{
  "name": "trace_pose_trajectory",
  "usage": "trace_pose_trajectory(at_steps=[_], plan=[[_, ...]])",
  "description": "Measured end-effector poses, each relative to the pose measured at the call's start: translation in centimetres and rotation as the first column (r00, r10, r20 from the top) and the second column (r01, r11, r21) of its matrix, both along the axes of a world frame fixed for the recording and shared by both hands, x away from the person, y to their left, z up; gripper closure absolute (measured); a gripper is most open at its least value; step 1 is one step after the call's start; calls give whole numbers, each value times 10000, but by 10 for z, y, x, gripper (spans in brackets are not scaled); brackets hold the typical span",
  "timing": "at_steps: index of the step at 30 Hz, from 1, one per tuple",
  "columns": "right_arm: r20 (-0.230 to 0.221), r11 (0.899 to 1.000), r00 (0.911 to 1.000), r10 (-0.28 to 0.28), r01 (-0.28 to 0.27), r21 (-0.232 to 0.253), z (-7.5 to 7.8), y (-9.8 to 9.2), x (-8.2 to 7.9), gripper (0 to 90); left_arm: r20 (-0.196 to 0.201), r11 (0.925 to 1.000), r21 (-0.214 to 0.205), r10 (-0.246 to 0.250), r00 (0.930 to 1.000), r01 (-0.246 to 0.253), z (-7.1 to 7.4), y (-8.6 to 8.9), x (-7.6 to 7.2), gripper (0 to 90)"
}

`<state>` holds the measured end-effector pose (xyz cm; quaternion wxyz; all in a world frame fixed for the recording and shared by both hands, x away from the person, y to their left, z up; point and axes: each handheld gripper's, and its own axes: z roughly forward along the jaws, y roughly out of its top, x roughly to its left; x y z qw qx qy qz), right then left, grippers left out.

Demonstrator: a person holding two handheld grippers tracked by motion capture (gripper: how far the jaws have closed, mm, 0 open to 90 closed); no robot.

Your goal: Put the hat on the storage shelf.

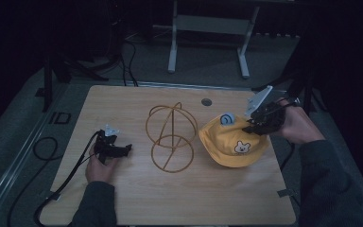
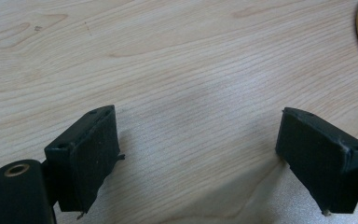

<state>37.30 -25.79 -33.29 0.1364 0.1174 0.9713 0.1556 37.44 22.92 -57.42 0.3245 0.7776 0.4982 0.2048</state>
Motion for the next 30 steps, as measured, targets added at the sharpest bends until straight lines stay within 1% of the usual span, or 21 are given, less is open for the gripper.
trace_pose_trajectory(at_steps=[4,9,13,21,26,30], plan=[[-16,10000,10000,-86,86,-16,2,-4,1,758,0,10000,2,0,10000,0,0,0,0,129],[18,9998,9999,-168,168,110,4,-9,2,758,-1,10000,2,-1,10000,1,0,0,0,129],[158,9990,9997,-187,180,410,8,-14,0,759,-2,10000,2,0,10000,0,0,0,0,129],[377,9984,9991,-180,159,547,16,-19,-6,758,5,10000,-6,7,10000,-7,0,0,0,129],[551,9966,9982,-217,172,811,23,-25,-9,758,-4,10000,6,-6,10000,6,0,0,0,129],[534,9952,9983,-233,181,959,26,-27,-11,758,-2,10000,7,-7,10000,7,0,0,0,129]])
